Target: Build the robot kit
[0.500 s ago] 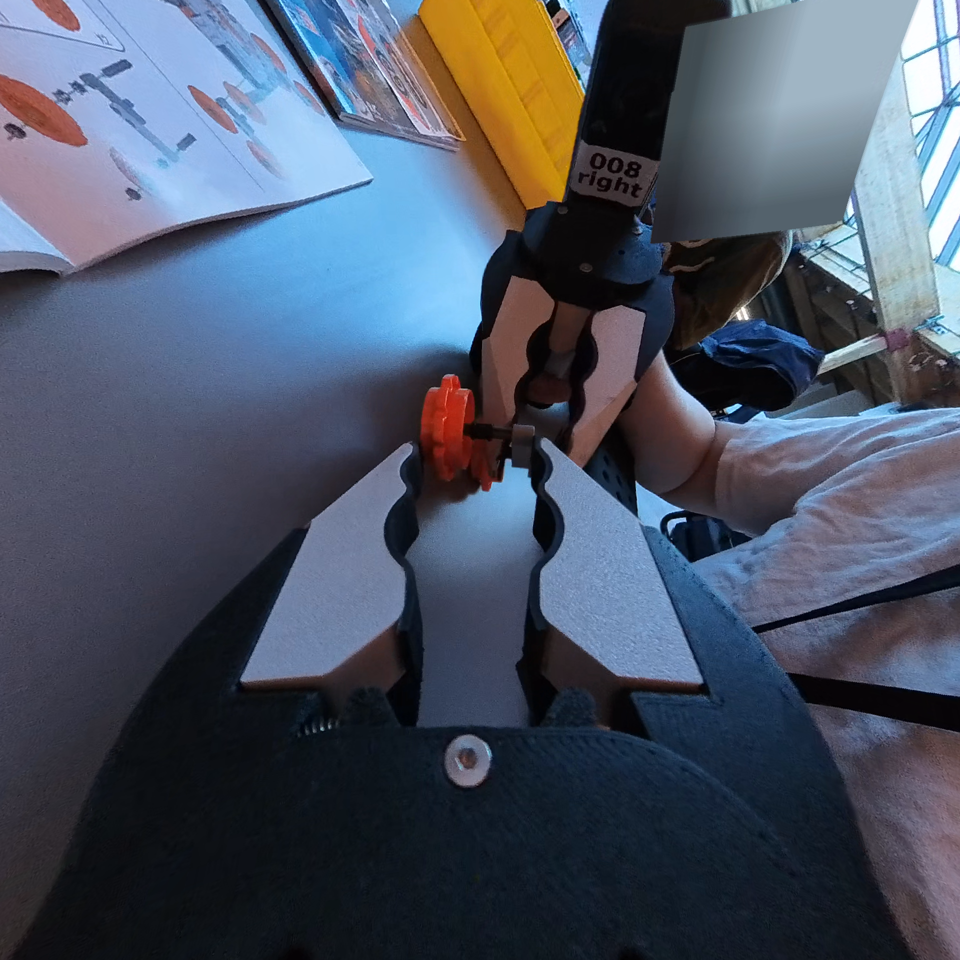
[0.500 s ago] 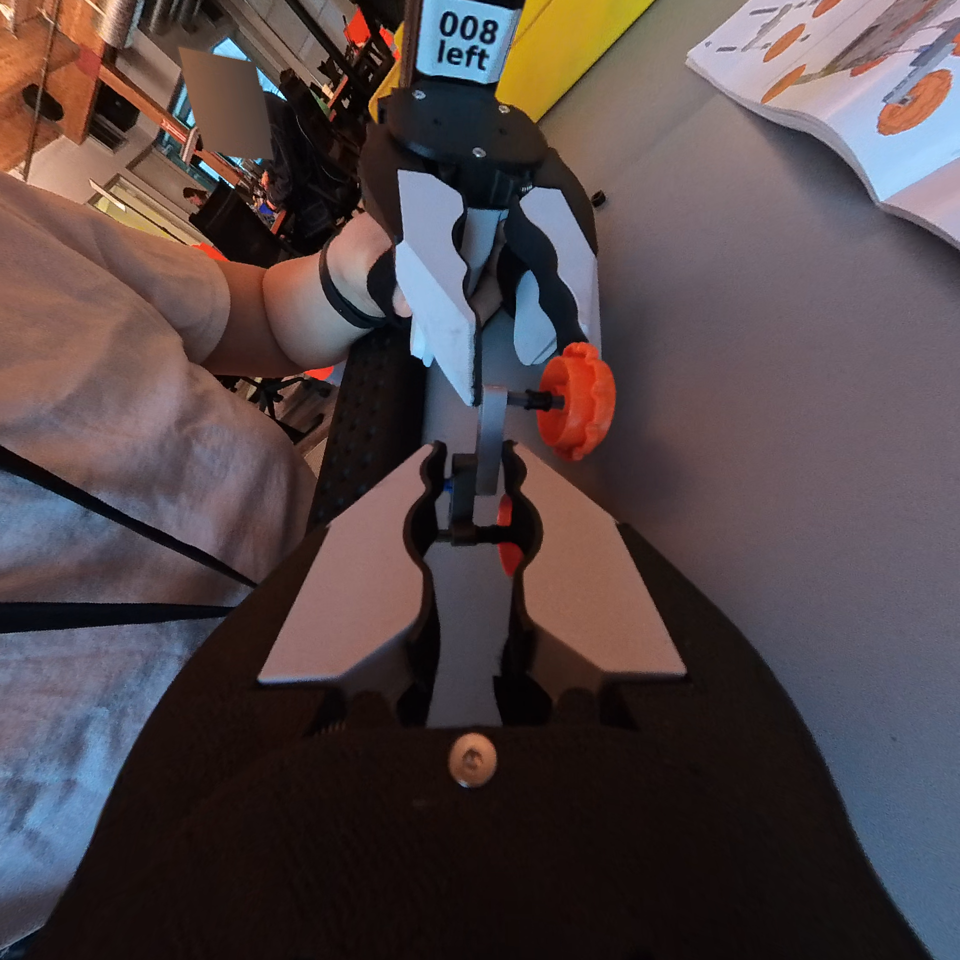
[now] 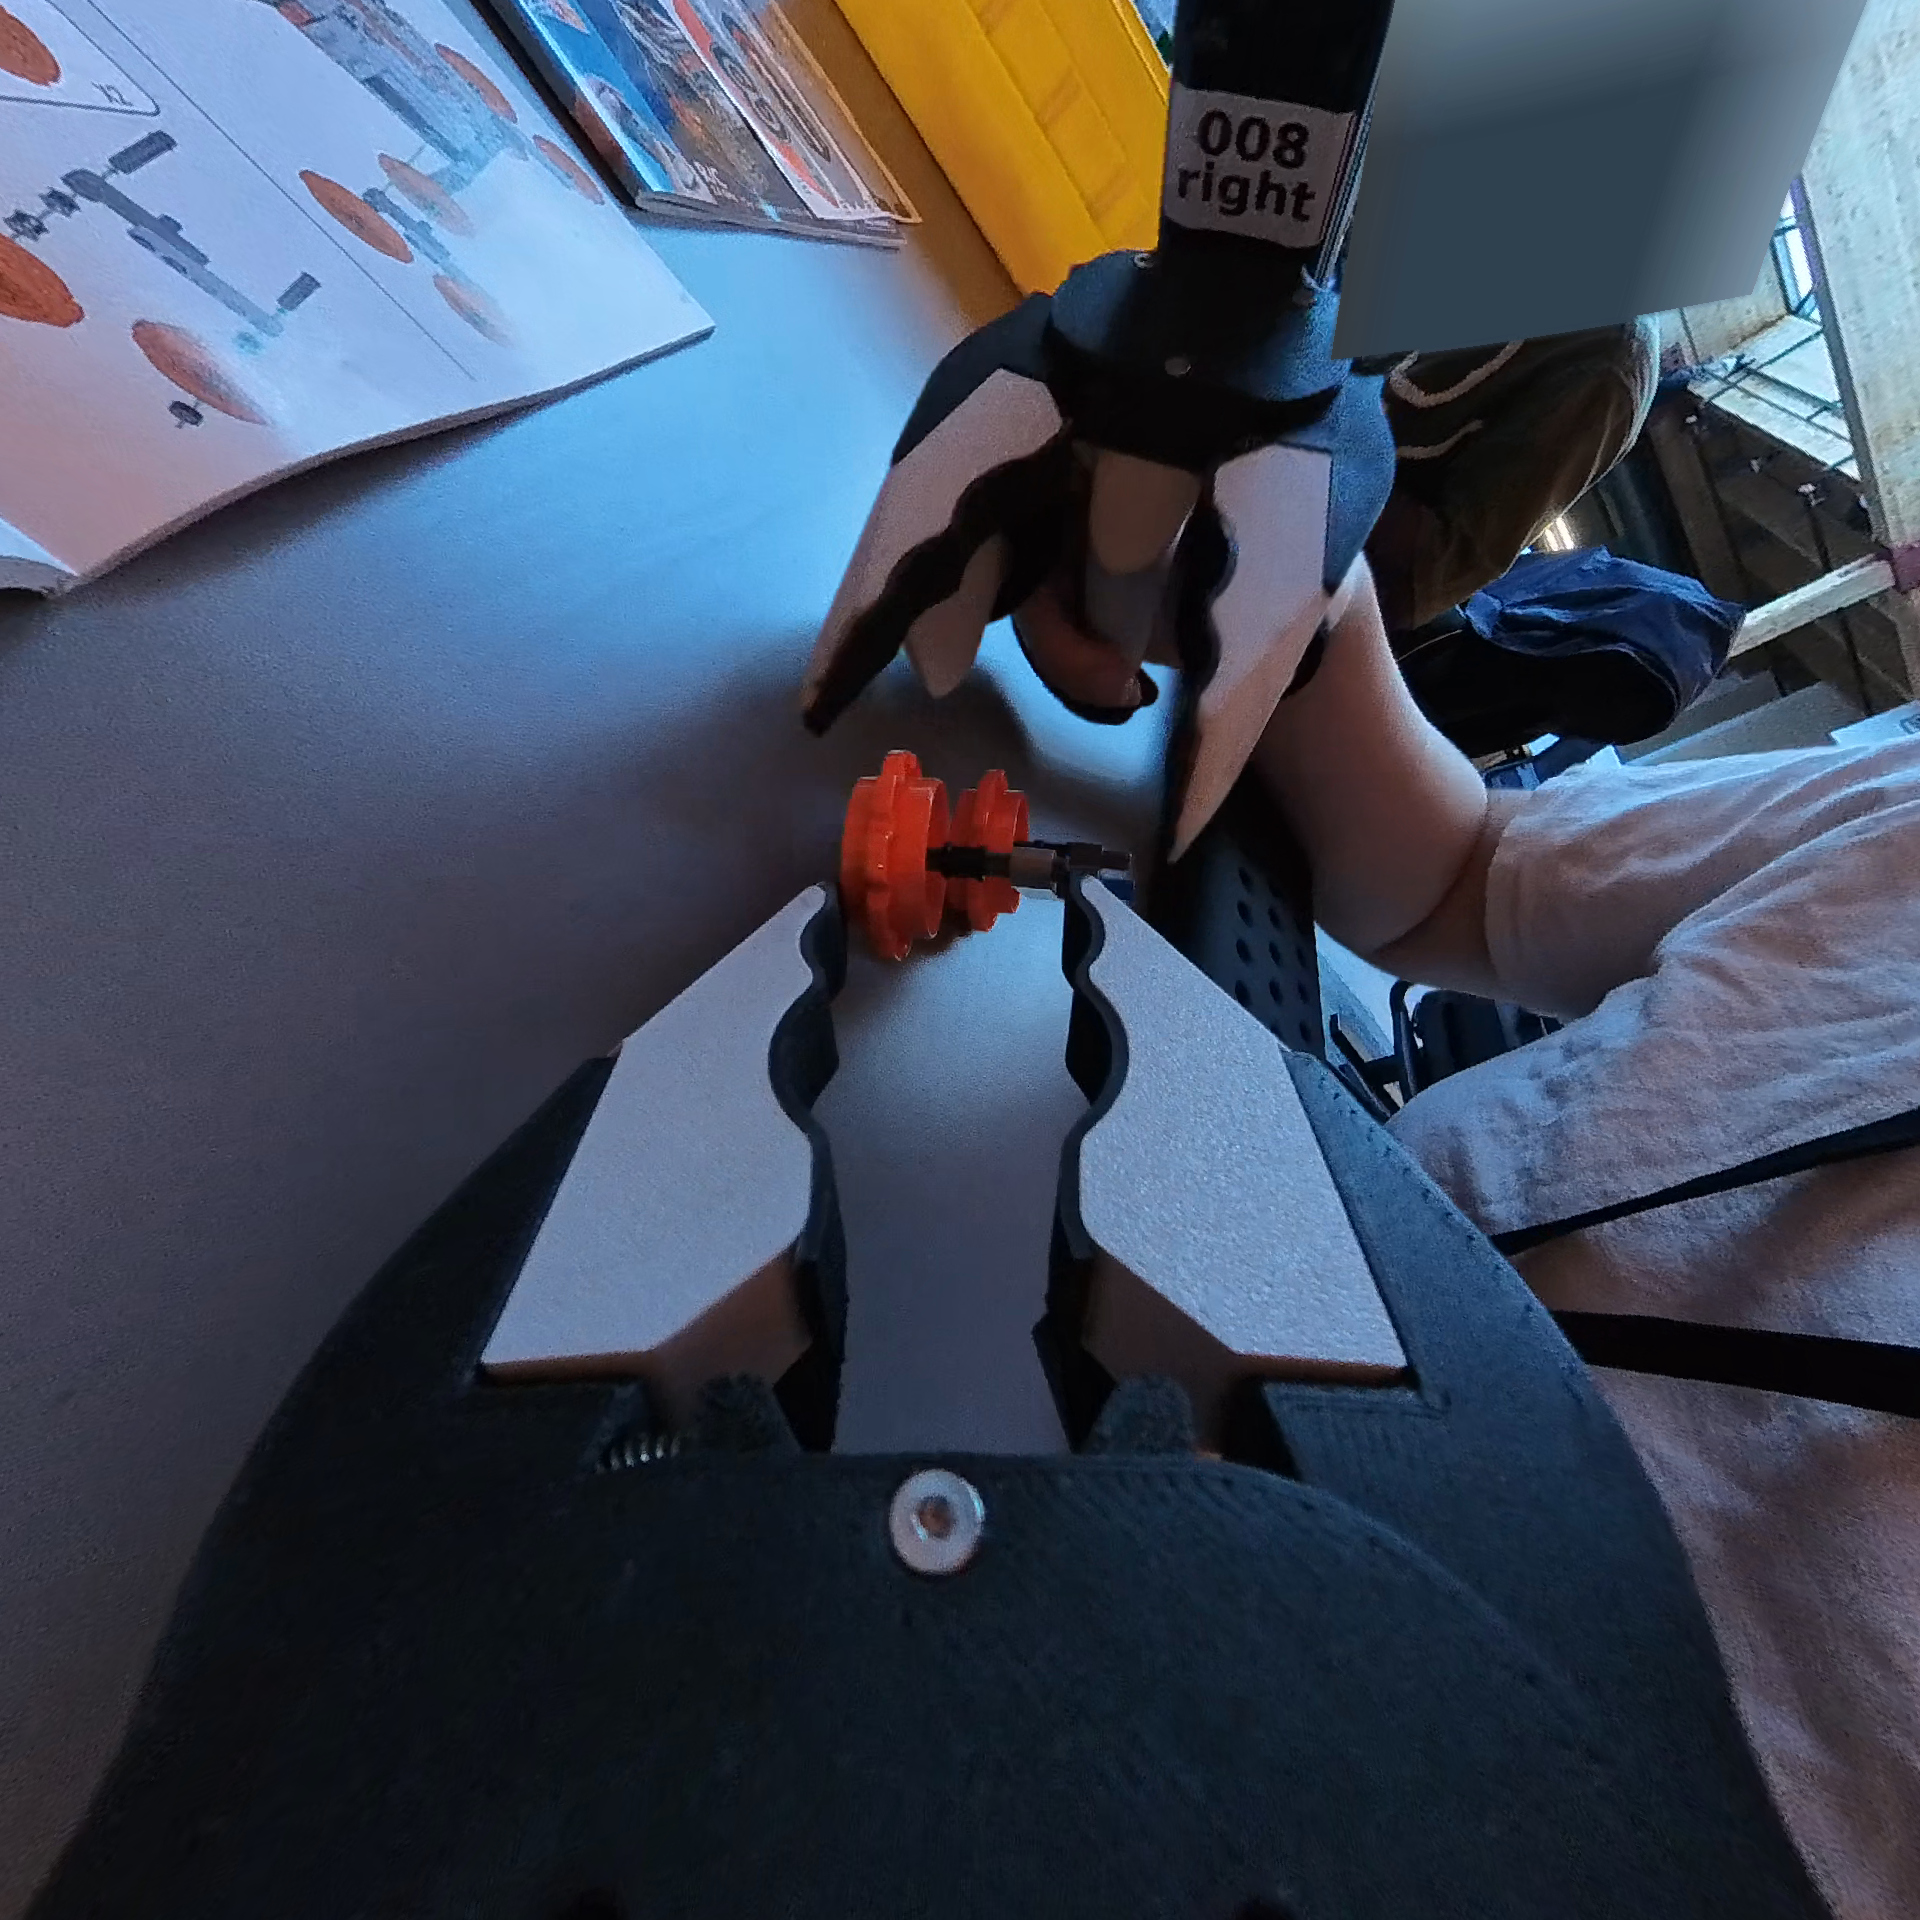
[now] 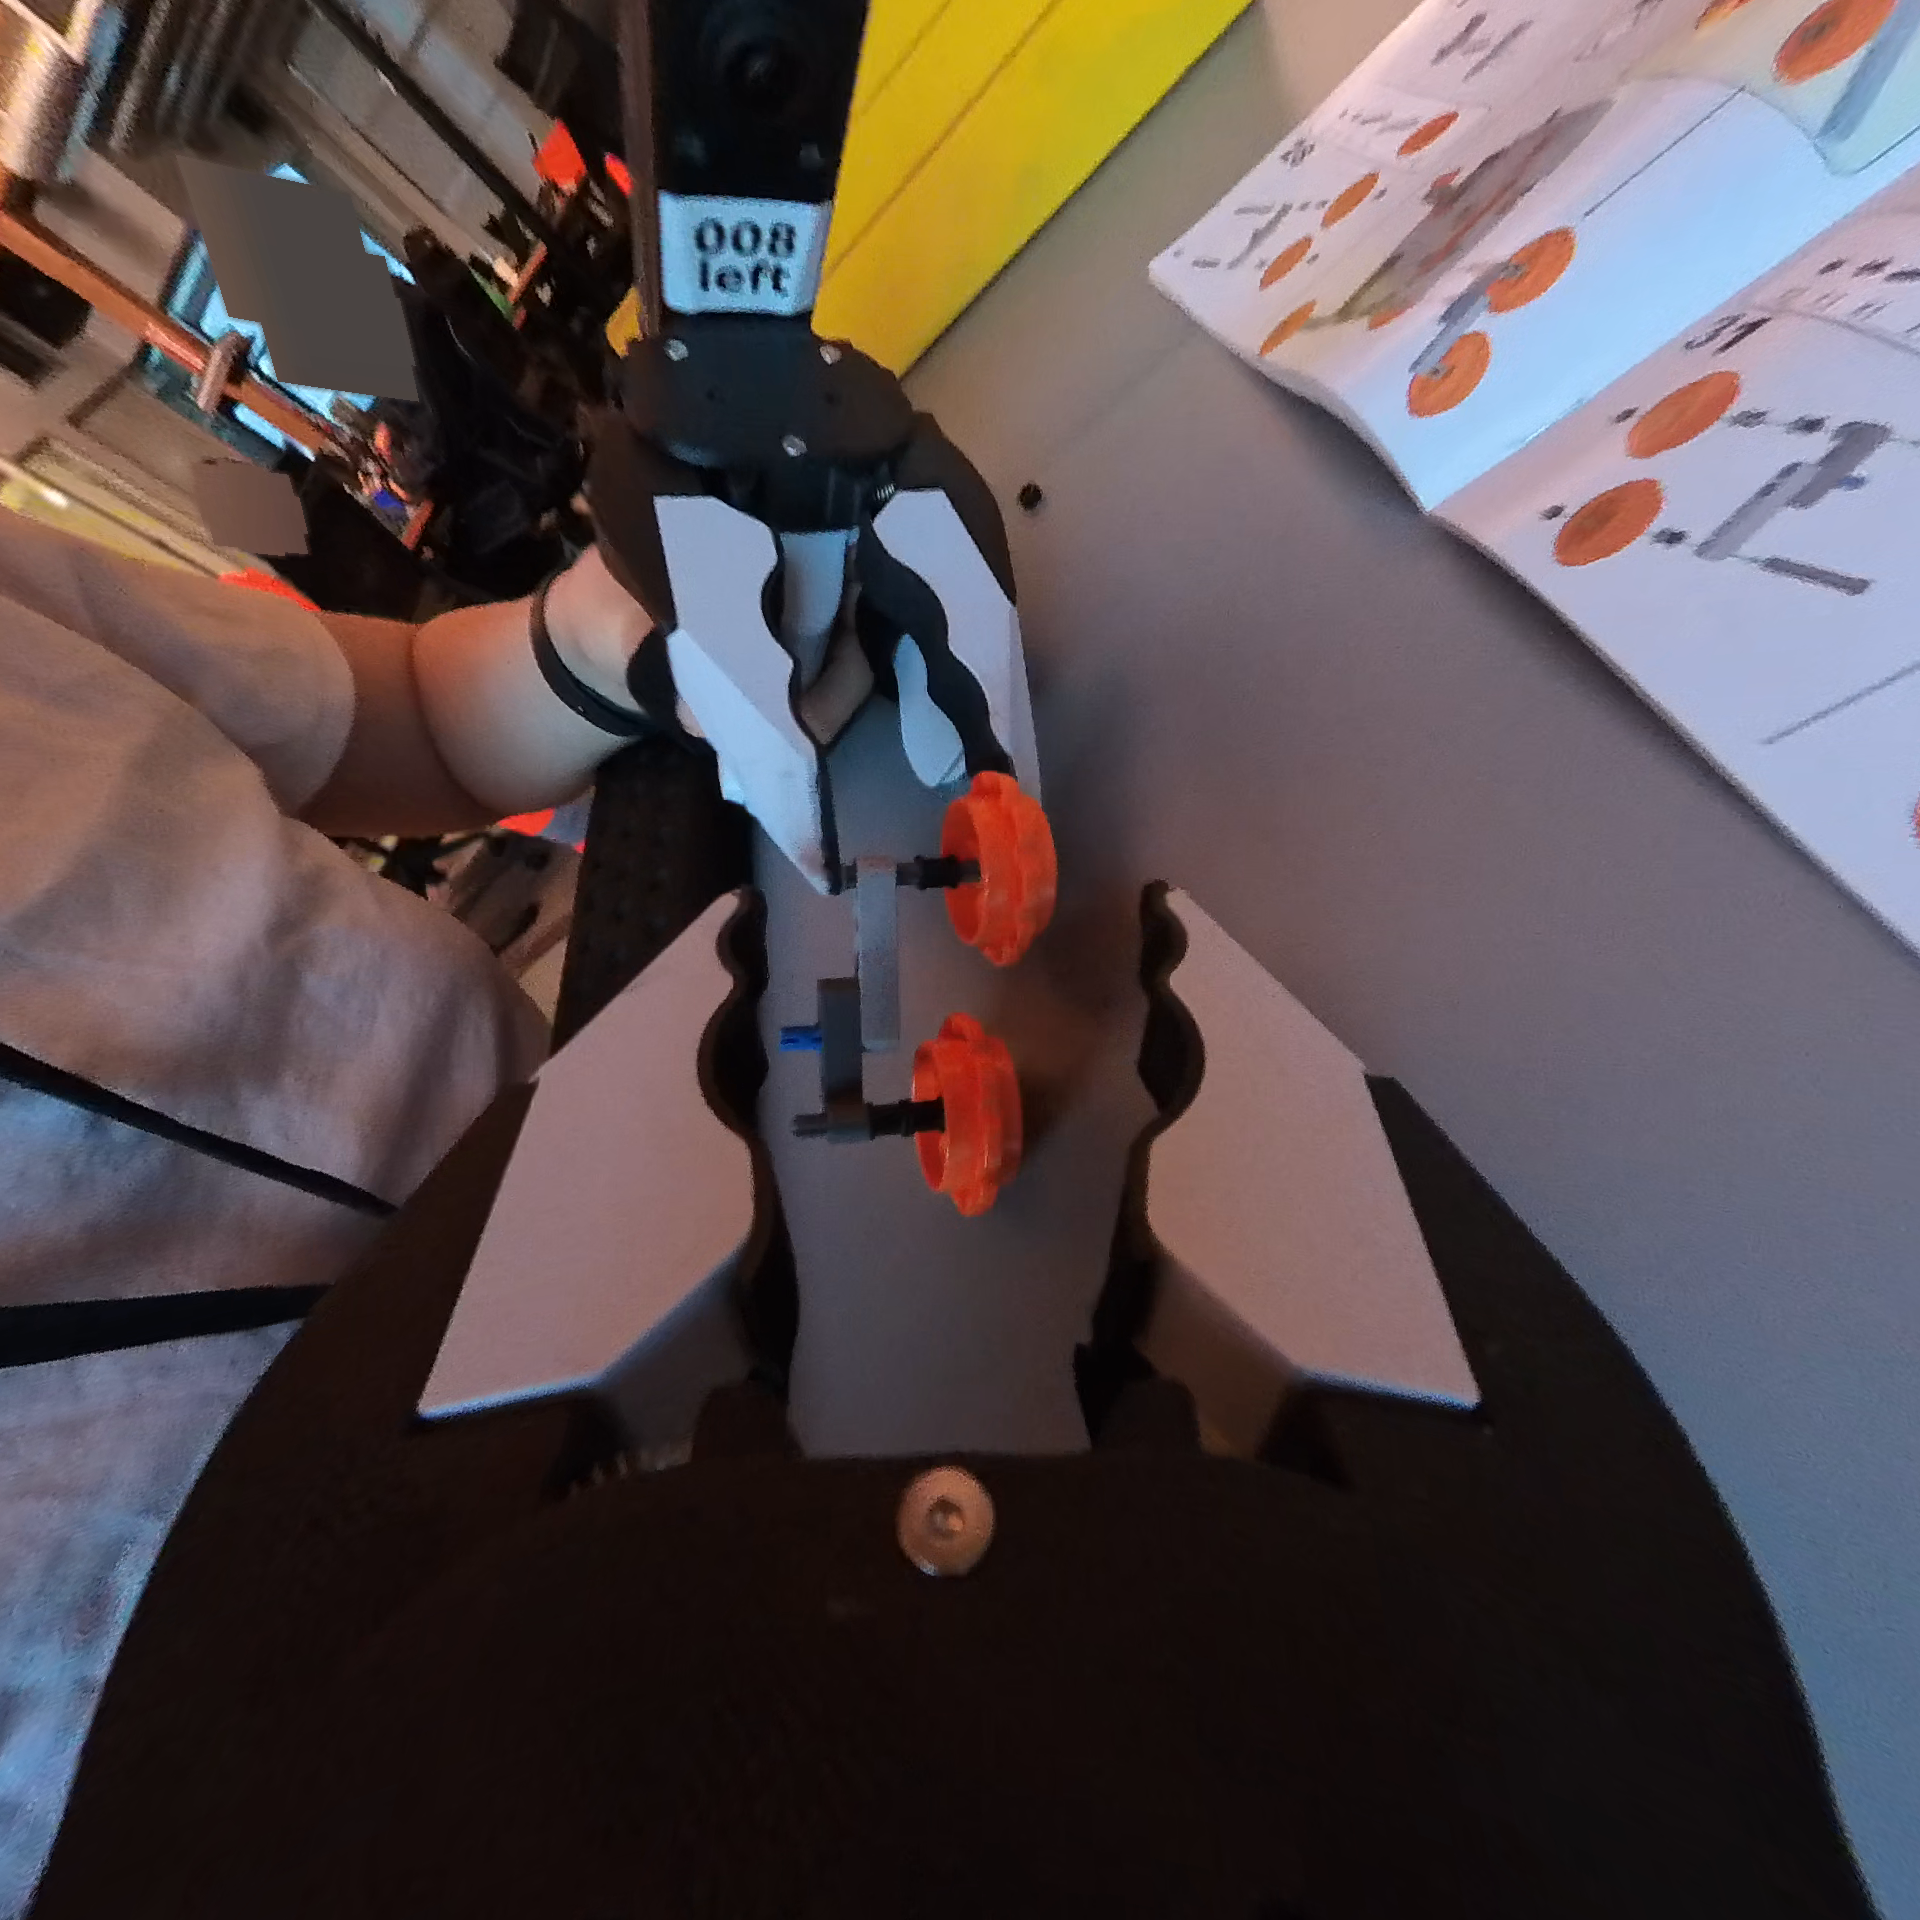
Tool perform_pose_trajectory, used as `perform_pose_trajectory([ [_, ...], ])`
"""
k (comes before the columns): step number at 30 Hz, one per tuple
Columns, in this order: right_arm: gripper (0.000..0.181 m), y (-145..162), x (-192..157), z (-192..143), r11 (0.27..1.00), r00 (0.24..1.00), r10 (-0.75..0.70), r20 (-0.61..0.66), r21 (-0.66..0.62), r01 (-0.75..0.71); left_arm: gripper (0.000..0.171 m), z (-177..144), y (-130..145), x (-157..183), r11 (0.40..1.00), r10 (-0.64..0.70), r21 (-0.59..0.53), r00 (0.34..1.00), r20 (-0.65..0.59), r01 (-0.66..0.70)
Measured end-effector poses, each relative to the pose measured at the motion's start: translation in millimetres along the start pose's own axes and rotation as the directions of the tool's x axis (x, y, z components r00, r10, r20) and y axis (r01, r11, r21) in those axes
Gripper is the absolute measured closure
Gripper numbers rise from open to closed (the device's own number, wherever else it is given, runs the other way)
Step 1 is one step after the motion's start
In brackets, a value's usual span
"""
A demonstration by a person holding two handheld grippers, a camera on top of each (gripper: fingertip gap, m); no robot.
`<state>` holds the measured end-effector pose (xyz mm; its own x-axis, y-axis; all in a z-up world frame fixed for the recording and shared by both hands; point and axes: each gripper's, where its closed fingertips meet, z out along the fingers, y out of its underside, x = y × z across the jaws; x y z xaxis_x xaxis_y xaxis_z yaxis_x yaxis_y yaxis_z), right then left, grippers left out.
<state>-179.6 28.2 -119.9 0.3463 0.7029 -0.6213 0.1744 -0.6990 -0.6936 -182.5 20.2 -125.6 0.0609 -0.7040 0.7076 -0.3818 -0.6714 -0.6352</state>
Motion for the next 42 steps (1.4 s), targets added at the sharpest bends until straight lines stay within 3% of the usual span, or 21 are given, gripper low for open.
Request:
perform_pose_trajectory([
  [4,0.131,9.4,-2.9,13.4,0.997,0.999,0.023,0.042,-0.077,-0.02,0.133,-0.3,-0.8,-0.3,1.0,-0.006,0.004,1.0,-0.003,0.006],
  [6,0.133,7.8,-4.0,14.0,0.997,0.997,0.036,0.061,-0.065,-0.033,0.133,-1.1,-2.5,-1.0,1.0,-0.005,0.014,1.0,-0.001,0.005],
  [17,0.135,-9.1,-7.4,7.2,1.0,0.996,0.018,0.083,0.021,-0.02,0.133,-5.0,-13.2,4.7,0.997,0.032,0.073,0.999,-0.01,-0.031],
  [23,0.135,-9.2,-2.9,8.5,0.996,0.993,0.076,0.089,0.036,-0.08,0.133,-5.4,-14.0,0.4,0.997,0.019,0.078,1.0,0.006,-0.02],
  [38,0.136,-11.6,-6.3,5.5,0.992,0.993,-0.119,0.025,0.048,0.118,0.133,-5.9,-15.7,4.2,0.979,0.187,0.071,0.979,0.079,-0.193],
  [42,0.136,-15.6,-6.4,4.2,0.99,0.993,-0.113,0.035,0.083,0.11,0.133,-7.0,-19.5,4.8,0.973,0.204,0.094,0.975,0.089,-0.212],
])
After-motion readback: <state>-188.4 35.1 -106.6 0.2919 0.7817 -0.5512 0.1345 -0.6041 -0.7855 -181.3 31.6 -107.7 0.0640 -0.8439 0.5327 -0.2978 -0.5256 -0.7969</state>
